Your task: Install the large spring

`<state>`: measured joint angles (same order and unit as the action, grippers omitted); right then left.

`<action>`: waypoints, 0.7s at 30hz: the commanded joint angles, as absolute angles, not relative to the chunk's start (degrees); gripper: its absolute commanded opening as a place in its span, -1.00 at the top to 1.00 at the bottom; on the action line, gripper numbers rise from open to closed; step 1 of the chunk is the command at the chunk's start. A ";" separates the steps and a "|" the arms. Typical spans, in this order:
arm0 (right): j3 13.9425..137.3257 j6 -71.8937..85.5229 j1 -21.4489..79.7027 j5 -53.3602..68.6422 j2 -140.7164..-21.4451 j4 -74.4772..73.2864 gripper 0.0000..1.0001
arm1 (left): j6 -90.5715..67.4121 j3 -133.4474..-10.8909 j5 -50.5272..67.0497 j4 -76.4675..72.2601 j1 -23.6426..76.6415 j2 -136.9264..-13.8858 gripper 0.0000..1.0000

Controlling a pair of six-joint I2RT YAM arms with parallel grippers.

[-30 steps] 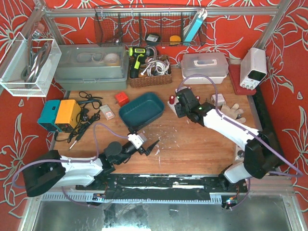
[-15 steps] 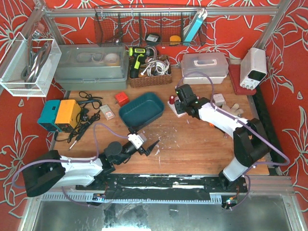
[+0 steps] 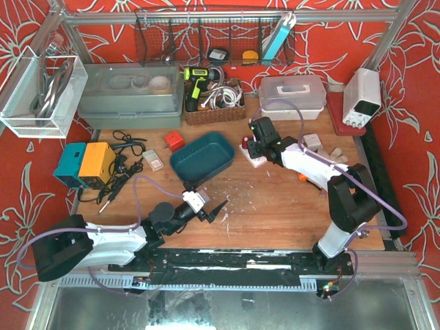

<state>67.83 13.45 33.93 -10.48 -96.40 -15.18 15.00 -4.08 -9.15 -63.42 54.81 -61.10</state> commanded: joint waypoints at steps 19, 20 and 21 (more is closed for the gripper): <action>69.60 13.75 33.38 -9.11 -96.49 -21.04 1.00 | 14.63 -5.45 -9.21 -63.99 55.02 -59.49 -1.00; 69.39 13.72 33.34 -9.54 -96.14 -21.28 1.00 | 14.52 -5.53 -8.67 -63.63 55.02 -59.24 -1.00; 68.81 13.76 33.35 -9.92 -95.56 -20.91 1.00 | 14.50 -5.54 -8.40 -63.56 55.02 -59.12 -1.00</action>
<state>68.58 13.85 33.74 -9.08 -95.74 -19.07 14.98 -4.08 -9.08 -62.92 54.81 -60.34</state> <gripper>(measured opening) 0.325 0.998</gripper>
